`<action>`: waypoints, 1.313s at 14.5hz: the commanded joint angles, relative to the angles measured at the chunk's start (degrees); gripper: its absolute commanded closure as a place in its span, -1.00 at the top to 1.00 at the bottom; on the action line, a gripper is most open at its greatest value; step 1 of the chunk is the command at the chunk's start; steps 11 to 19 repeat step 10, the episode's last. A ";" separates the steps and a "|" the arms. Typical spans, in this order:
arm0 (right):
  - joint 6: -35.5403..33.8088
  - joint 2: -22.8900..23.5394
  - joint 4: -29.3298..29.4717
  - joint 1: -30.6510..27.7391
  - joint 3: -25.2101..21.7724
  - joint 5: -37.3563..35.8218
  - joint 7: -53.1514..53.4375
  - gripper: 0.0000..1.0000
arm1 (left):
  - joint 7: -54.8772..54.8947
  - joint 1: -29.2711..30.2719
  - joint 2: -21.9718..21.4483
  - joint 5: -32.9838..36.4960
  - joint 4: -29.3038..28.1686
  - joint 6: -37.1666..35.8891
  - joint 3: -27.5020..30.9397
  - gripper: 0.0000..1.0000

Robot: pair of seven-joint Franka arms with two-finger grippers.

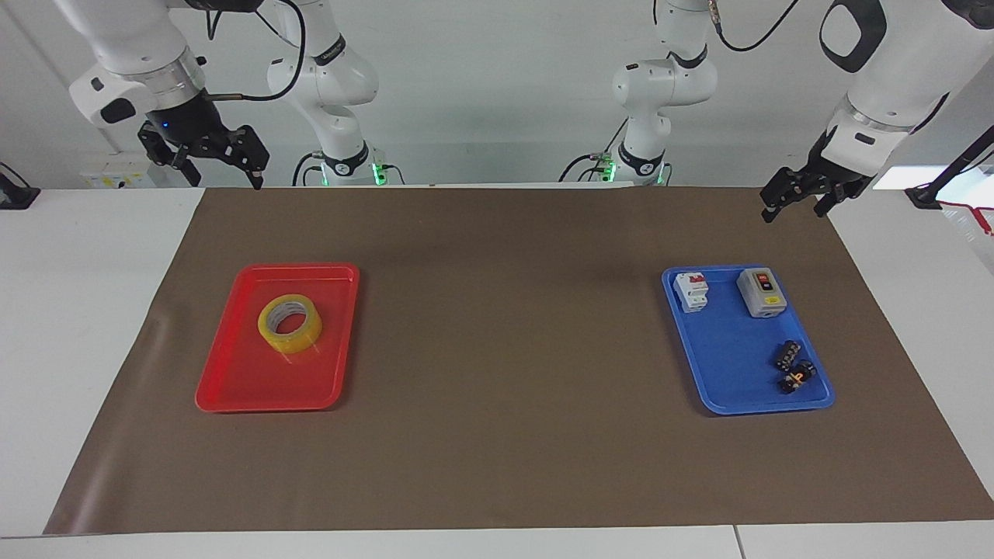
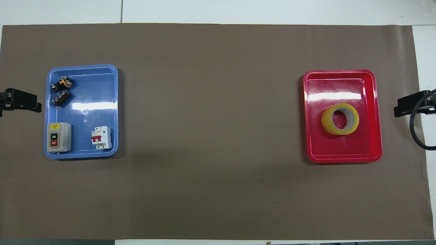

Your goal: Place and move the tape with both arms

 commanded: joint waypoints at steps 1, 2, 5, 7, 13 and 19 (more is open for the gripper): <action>-0.13 -0.04 0.07 -0.49 0.25 -0.03 -1.40 1.00 | 0.55 0.16 0.02 -1.14 0.14 -0.92 0.01 1.00; -0.04 -0.12 -0.11 -0.49 0.17 -0.29 -1.49 1.00 | 0.55 0.16 0.02 -1.14 0.14 -0.92 0.01 1.00; 0.05 -0.12 -0.20 -0.49 0.16 -0.47 -1.58 1.00 | 0.55 0.16 0.02 -1.14 0.14 -0.92 0.01 1.00; 0.40 -0.12 -0.28 -0.49 0.16 -0.56 -1.58 1.00 | 0.55 0.16 0.02 -1.14 0.14 -0.83 0.01 1.00; 0.40 -0.21 -0.28 -0.49 0.16 -0.56 -1.58 1.00 | 0.55 0.16 0.02 -1.14 0.14 -0.92 0.01 1.00; 0.40 -0.21 -0.28 -0.49 0.16 -0.56 -1.58 1.00 | 0.55 0.16 0.02 -1.14 0.14 -0.92 0.01 1.00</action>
